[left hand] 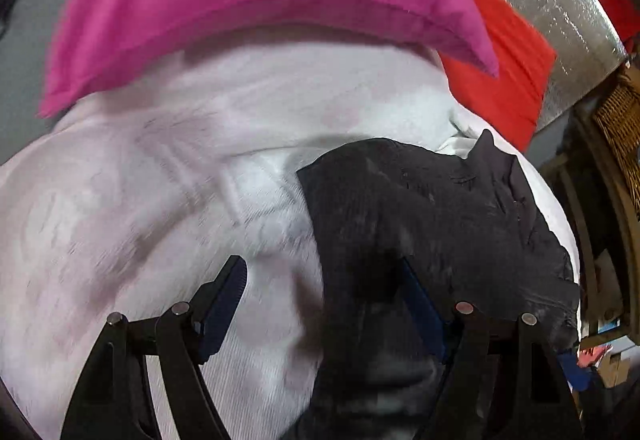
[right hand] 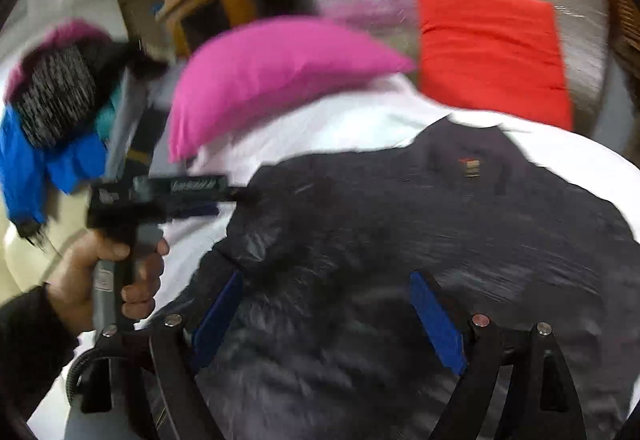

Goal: Fold large clothes
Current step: 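Fold the jacket side with the right tool over toward the zipper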

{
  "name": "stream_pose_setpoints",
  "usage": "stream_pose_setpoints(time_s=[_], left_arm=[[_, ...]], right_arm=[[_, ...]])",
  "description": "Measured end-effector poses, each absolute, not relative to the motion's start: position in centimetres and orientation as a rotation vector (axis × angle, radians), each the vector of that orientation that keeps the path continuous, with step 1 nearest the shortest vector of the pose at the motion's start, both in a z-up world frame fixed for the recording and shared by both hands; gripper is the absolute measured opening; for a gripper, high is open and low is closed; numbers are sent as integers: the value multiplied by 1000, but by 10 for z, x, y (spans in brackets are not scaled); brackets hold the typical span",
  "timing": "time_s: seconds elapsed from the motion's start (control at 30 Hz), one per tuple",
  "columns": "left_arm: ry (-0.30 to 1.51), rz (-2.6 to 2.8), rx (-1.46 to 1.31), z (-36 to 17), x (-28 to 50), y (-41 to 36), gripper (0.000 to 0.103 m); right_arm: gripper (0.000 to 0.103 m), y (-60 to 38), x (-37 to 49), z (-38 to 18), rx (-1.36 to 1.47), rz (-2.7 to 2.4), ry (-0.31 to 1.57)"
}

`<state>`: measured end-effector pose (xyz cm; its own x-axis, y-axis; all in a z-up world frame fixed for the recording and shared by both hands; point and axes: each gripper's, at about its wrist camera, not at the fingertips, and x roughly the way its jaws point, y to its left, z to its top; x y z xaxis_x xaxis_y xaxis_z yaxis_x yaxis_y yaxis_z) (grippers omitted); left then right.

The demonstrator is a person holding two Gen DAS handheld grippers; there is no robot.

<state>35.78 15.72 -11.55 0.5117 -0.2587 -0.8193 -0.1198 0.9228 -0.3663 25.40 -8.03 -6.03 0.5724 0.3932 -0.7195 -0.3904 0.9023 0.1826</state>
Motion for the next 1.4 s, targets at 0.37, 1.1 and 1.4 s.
stream_pose_setpoints(time_s=[0.37, 1.1, 1.4], left_arm=[[1041, -52, -313, -129, 404, 145, 13], [854, -97, -149, -73, 52, 151, 72], [952, -28, -332, -109, -34, 148, 72]], right_arm=[[89, -49, 266, -116, -162, 425, 931], [92, -375, -31, -61, 382, 86, 816], [92, -409, -127, -99, 688, 100, 806]])
